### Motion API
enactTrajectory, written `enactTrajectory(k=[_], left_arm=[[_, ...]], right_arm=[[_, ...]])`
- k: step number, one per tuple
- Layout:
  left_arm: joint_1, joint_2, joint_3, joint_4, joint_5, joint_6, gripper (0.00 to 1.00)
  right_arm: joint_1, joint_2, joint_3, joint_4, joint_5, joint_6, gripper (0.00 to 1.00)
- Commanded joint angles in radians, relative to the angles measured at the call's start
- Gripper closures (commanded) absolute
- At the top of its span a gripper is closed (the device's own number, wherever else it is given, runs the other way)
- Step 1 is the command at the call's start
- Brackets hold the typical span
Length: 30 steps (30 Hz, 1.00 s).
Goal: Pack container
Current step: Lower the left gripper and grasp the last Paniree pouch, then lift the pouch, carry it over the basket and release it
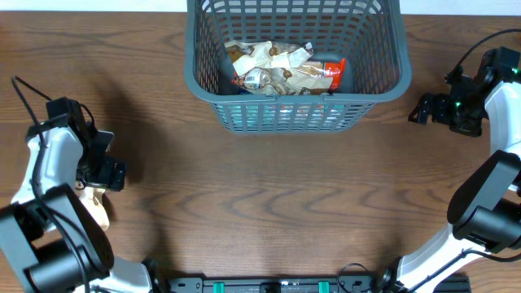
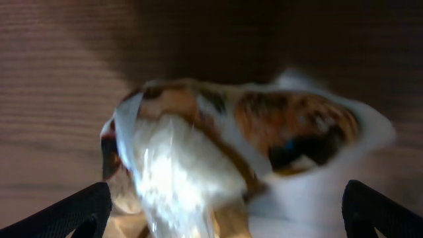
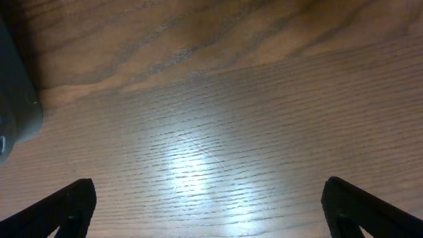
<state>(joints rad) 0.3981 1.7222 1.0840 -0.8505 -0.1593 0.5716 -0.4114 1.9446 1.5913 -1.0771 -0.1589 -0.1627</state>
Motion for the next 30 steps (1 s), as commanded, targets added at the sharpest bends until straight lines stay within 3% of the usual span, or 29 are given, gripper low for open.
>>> enactTrajectory(k=[1,6,8,14,17,26,30], left_arm=[[0.006,0.045,0.0,0.002,0.022,0.009,0.01],[0.019,0.085,0.0,0.018,0.045,-0.016,0.01],[0.034,0.09,0.0,0.02,0.086,-0.035,0.06],[0.05,0.089,0.0,0.018,0.119,-0.048,0.51],[0.049,0.089,0.0,0.019,0.124,-0.053,0.94],[0.047,0.084,0.003,0.019,0.126,-0.059,0.94],[0.047,0.065,0.03,0.018,0.127,-0.119,0.94]], right_arm=[[0.005,0.0,-0.001,-0.003,0.01,-0.011,0.01],[0.005,0.0,-0.001,-0.004,0.024,-0.011,0.01],[0.005,0.0,-0.001,-0.004,0.024,-0.011,0.01],[0.004,0.0,-0.001,0.0,0.025,-0.011,0.01],[0.004,0.0,-0.001,0.0,0.025,-0.011,0.01],[0.004,0.0,-0.001,-0.002,0.024,-0.011,0.01],[0.005,0.0,-0.001,-0.001,0.024,-0.011,0.01]])
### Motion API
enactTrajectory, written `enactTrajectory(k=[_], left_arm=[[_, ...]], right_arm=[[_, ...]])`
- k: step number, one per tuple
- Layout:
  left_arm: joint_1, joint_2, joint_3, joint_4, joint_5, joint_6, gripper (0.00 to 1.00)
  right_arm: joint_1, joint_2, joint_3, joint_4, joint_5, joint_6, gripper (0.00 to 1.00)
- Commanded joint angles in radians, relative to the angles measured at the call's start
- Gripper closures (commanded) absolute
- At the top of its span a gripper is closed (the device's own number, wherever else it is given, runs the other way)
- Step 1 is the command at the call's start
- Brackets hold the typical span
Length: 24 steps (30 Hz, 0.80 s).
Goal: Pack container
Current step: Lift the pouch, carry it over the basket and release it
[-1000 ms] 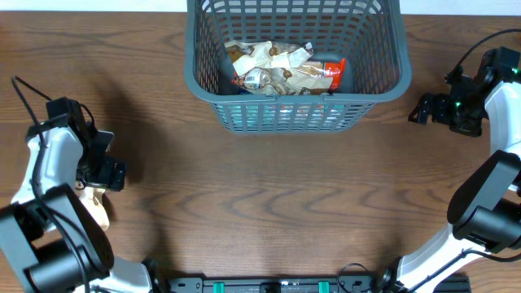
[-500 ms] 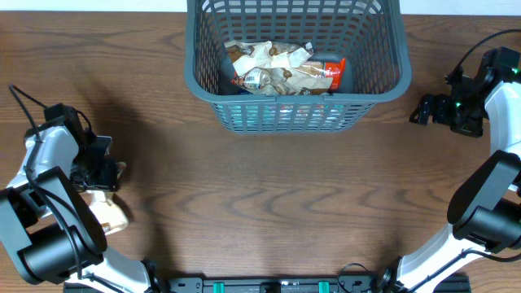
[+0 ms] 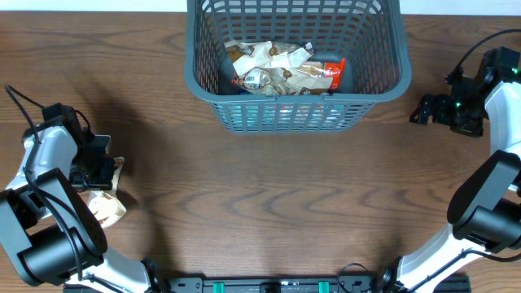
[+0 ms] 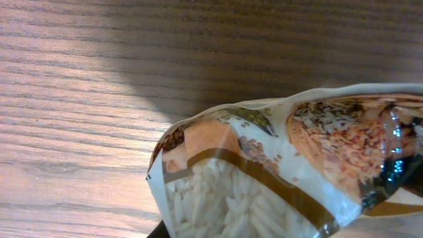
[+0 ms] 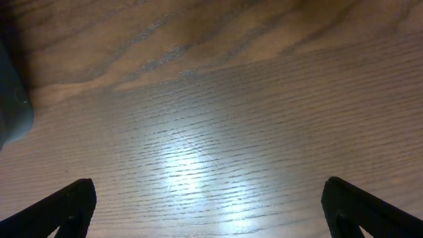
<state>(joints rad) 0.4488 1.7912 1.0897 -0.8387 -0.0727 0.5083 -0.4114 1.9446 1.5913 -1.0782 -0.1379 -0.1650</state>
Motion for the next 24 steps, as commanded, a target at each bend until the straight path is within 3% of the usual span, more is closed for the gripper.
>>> enactTrajectory(k=[1,10,16,20,24], left_arm=[[-0.005,-0.013,0.036,0.0,0.04,-0.077,0.94],[-0.121,-0.143,0.256,-0.136,0.04,-0.166,0.94],[-0.27,-0.185,0.549,-0.212,0.04,-0.23,0.94],[-0.383,-0.185,0.782,-0.187,0.04,-0.273,0.94],[-0.512,-0.185,0.958,-0.068,0.04,-0.282,0.94]], right_arm=[[0.005,0.0,-0.001,0.0,0.003,-0.008,0.01],[0.005,0.0,-0.001,0.001,0.003,-0.008,0.01],[0.005,0.0,-0.001,-0.009,0.003,-0.008,0.01],[0.005,0.0,-0.001,-0.014,0.003,-0.008,0.01],[0.005,0.0,-0.001,-0.014,0.003,-0.008,0.01]])
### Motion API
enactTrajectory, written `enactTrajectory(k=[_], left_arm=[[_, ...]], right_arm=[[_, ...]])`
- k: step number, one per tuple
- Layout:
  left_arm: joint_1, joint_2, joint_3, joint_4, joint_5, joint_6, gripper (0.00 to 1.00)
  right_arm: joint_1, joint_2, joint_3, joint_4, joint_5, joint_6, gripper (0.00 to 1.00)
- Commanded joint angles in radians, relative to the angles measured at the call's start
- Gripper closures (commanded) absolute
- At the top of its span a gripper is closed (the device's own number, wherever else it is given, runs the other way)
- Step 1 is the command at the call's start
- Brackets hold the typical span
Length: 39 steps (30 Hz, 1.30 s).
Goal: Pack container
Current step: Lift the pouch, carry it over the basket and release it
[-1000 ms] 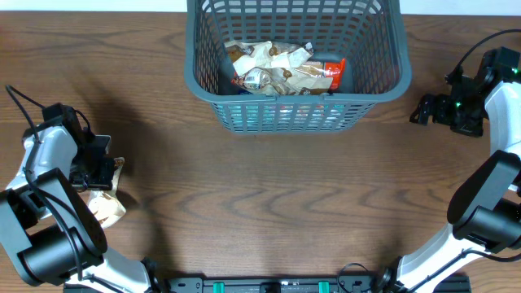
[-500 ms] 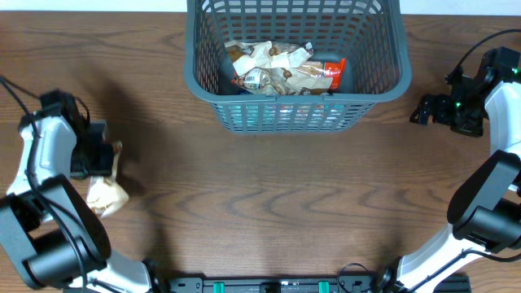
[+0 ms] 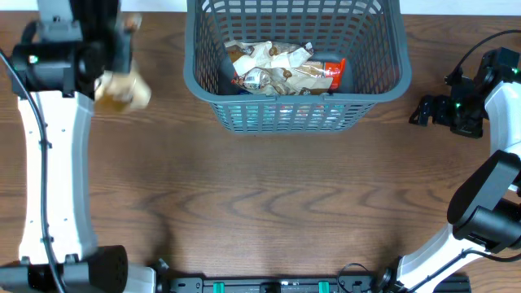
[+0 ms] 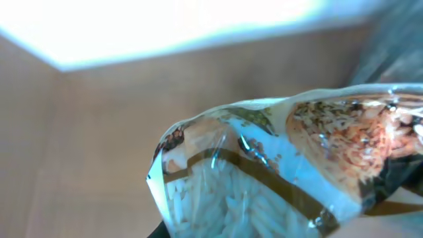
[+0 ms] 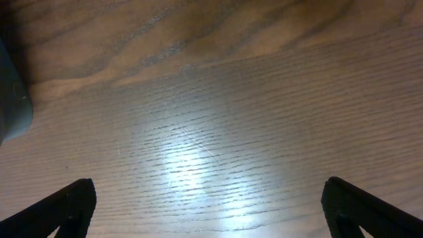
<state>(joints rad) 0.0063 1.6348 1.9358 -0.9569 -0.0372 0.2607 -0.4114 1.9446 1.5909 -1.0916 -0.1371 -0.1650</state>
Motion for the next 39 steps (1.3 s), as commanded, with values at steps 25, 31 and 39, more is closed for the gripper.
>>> enactTrajectory(k=[25,31,39], left_arm=[[-0.41,0.33,0.194,0.38,0.595,0.434,0.95],[-0.409,0.388,0.193,0.252,0.488,0.697,0.94],[-0.404,0.431,0.193,-0.006,0.242,0.94,0.94]], right_arm=[[0.005,0.0,-0.001,-0.023,-0.002,-0.008,0.01],[0.005,0.0,-0.001,-0.027,-0.002,-0.008,0.01],[0.005,0.0,-0.001,-0.026,-0.002,-0.008,0.01]])
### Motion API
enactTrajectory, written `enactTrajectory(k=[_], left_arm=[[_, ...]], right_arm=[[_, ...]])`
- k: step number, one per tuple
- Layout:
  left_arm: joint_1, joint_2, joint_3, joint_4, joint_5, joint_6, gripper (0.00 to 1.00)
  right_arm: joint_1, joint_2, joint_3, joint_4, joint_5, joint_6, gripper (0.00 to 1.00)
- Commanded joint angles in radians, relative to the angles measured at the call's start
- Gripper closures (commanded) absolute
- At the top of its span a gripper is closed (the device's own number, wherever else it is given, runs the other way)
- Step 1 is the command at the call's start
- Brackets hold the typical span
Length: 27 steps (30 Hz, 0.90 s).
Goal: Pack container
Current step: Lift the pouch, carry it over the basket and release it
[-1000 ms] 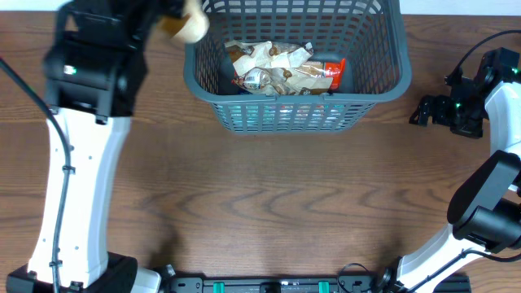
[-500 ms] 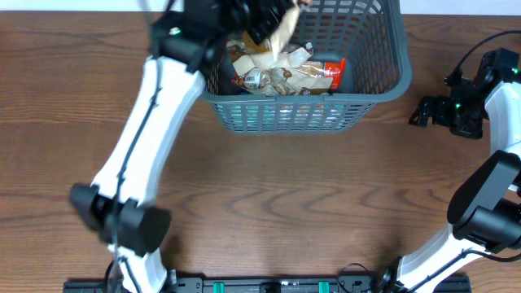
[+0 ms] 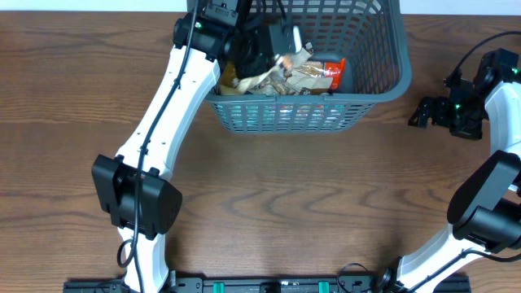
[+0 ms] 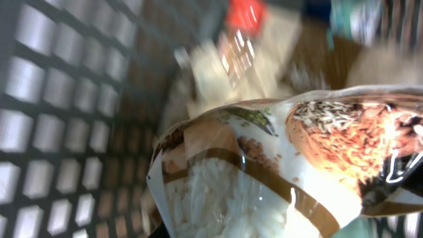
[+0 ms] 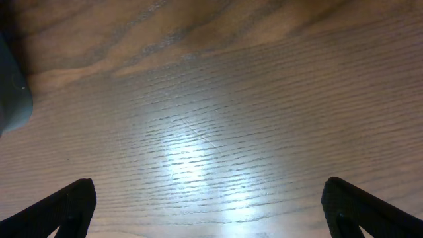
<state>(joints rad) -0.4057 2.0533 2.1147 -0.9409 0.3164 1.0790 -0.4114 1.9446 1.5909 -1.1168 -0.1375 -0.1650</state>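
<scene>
My left gripper (image 3: 262,50) reaches down into the grey mesh basket (image 3: 383,85) from its left side. It is shut on a clear rice bag (image 4: 264,165) with a brown printed band, which fills the left wrist view. The basket's mesh wall (image 4: 59,99) is close on the left there. From overhead the bag is mostly hidden under the gripper. Beneath it lie several crumpled packets (image 3: 277,77) and a red packet (image 3: 334,72). My right gripper (image 3: 423,110) hangs open over bare table to the right of the basket, its fingertips (image 5: 66,208) wide apart.
The basket stands at the back middle of the brown wooden table (image 3: 269,203). Its grey corner (image 5: 10,99) shows at the left edge of the right wrist view. The left arm (image 3: 155,122) stretches from the front left up to the basket.
My left gripper, holding the rice bag, was raised to the left of the basket; now it is inside the basket over the packets. The right gripper has not moved.
At first my left gripper stood open around the rice bag at the table's left edge. Then it was shut on the bag there. After that it held the bag up to the left of the basket, and now holds it inside the basket.
</scene>
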Motion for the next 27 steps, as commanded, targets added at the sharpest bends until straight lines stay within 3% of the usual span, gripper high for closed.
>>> enactTrajectory(k=[1,4,5,6,8,9,15,18,23,27], left_arm=[[0.01,0.02,0.014,-0.04,-0.126,0.122,0.94],[0.014,0.035,0.014,-0.059,-0.13,0.121,0.94],[0.014,0.036,0.014,-0.058,-0.13,0.121,0.92],[0.014,0.036,0.014,-0.055,-0.13,0.121,0.83],[0.014,0.035,0.014,-0.05,-0.131,0.121,0.47],[0.014,0.033,0.014,-0.05,-0.131,0.12,0.01],[0.014,0.004,0.014,-0.033,-0.136,0.072,0.01],[0.014,-0.024,0.037,0.042,-0.207,-0.152,0.01],[0.025,-0.087,0.117,0.121,-0.301,-0.32,0.01],[0.091,-0.147,0.178,0.127,-0.425,-0.607,0.01]], right_arm=[[0.004,0.0,-0.001,-0.001,-0.001,-0.008,0.01],[0.005,0.0,-0.001,-0.001,-0.001,-0.008,0.01],[0.005,0.0,-0.001,-0.001,-0.001,-0.008,0.01],[0.005,0.0,-0.001,-0.002,-0.001,-0.008,0.01],[0.005,0.0,-0.001,-0.002,-0.001,-0.008,0.01],[0.005,0.0,-0.001,-0.002,-0.001,-0.008,0.01],[0.005,-0.008,0.001,0.032,-0.001,-0.004,0.01],[0.005,-0.023,0.037,0.062,-0.001,-0.004,0.01],[0.004,-0.056,0.219,0.056,-0.002,0.031,0.01],[0.006,-0.083,0.378,0.048,-0.002,0.034,0.01]])
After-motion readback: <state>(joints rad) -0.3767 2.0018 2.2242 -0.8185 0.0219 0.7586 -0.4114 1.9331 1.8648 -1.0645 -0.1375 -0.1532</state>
